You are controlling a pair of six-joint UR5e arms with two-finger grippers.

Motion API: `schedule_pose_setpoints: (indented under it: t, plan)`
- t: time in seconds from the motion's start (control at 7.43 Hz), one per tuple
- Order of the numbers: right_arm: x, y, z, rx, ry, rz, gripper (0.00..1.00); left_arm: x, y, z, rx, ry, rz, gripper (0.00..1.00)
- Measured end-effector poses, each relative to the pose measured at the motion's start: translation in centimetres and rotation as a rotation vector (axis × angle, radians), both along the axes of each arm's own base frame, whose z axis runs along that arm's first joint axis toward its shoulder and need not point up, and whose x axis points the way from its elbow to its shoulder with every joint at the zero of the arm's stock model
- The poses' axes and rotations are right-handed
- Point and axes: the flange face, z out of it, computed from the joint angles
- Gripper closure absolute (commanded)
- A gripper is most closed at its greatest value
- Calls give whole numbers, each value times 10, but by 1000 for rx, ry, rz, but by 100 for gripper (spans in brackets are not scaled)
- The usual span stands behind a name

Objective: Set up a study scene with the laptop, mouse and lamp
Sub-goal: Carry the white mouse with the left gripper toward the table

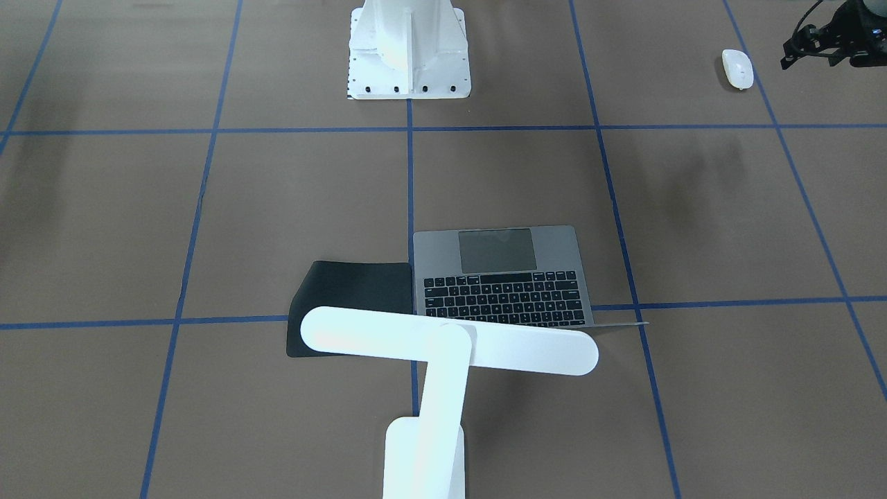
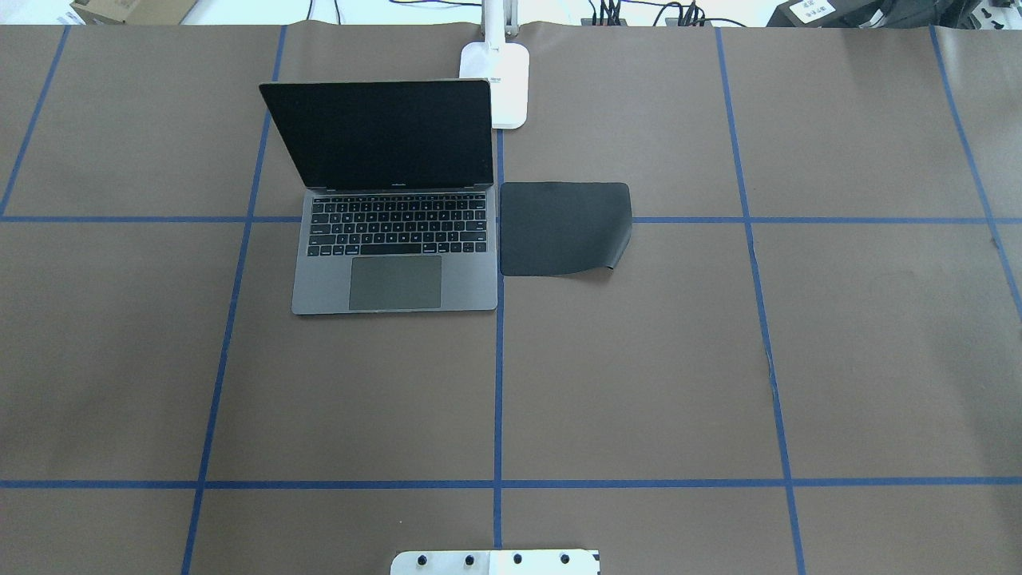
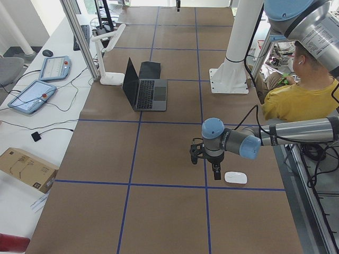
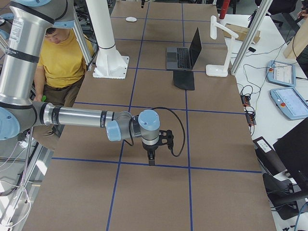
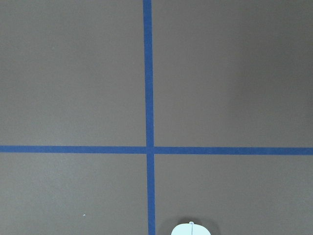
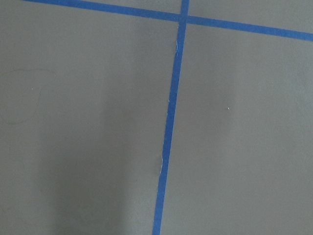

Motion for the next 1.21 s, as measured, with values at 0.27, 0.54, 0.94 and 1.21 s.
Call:
schedule_pose_setpoints:
  t: [0.27, 0.54, 0.94, 1.21]
  plan:
    - [0, 0, 2, -1, 9, 1, 0, 23, 11, 9, -33, -17, 96, 0]
    - [1, 0, 2, 0, 13, 2, 0, 38, 21, 20, -47, -24, 180, 0]
    - [2, 1, 4, 1, 25, 4, 0, 42, 34, 45, -59, 17, 235, 0]
    - [2, 0, 3, 6, 26, 4, 0, 38, 41, 58, -70, 37, 224, 0]
